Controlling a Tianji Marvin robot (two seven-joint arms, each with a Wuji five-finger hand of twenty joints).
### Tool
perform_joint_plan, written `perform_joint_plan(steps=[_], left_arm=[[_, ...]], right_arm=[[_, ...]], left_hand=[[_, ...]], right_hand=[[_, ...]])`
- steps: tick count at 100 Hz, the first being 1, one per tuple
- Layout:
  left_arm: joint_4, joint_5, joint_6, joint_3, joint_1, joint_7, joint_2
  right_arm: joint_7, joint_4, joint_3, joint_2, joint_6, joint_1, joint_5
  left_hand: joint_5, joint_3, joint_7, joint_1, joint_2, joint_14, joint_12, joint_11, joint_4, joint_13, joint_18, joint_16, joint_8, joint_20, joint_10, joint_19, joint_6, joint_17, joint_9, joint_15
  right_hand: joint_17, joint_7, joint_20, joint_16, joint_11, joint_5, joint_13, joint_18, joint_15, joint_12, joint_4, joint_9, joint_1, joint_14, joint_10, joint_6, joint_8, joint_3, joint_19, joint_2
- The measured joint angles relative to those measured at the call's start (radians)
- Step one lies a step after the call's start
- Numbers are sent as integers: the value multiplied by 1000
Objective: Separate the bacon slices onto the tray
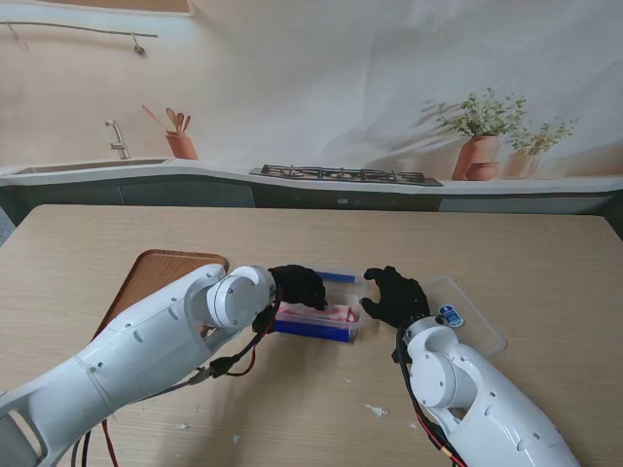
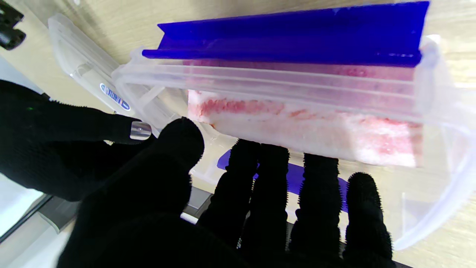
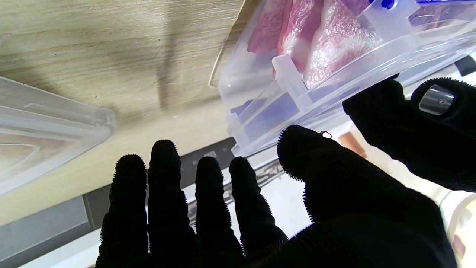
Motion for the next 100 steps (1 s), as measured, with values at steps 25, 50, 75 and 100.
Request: perform_joint_plan(steps=[25, 50, 75, 100], left_arm=[[7, 20, -21, 23, -21, -15, 5], [19, 56, -66, 57, -51, -30, 11], [24, 66, -93, 72, -67, -39, 15], [28, 75, -107, 78, -76, -38, 15]], right_arm=[[1, 1, -1, 0, 0, 1, 3], [0, 3, -2, 0, -1, 3, 4], [0, 3, -2, -1, -1, 3, 7], [-1, 4, -2, -1, -1, 3, 8]], left_hand=[[33, 39, 36, 2, -67, -14, 1, 0, 0, 1, 0, 0, 20, 0, -32, 0, -39, -2, 0, 0], [18, 89, 68, 53, -185, -41, -39, -3, 0, 1, 0, -10, 32, 0, -61, 0, -64, -3, 0, -33], [-8, 115, 149, 80, -214, -54, -53, -4, 0, 1, 0, -34, 47, 0, -66, -32, -79, -14, 19, -52], [-10, 139, 242, 121, -237, -63, 41, -63, -11, 2, 0, -46, 48, 0, -89, -51, -113, -14, 93, -53]], right_hand=[[0, 0, 0, 0, 0, 0, 0, 0, 0, 0, 0, 0, 0, 0, 0, 0, 0, 0, 0, 0], [0, 0, 0, 0, 0, 0, 0, 0, 0, 0, 0, 0, 0, 0, 0, 0, 0, 0, 0, 0], [0, 0, 0, 0, 0, 0, 0, 1, 0, 0, 0, 0, 0, 0, 0, 0, 0, 0, 0, 0], [0, 0, 0, 0, 0, 0, 0, 1, 0, 0, 0, 0, 0, 0, 0, 0, 0, 0, 0, 0]])
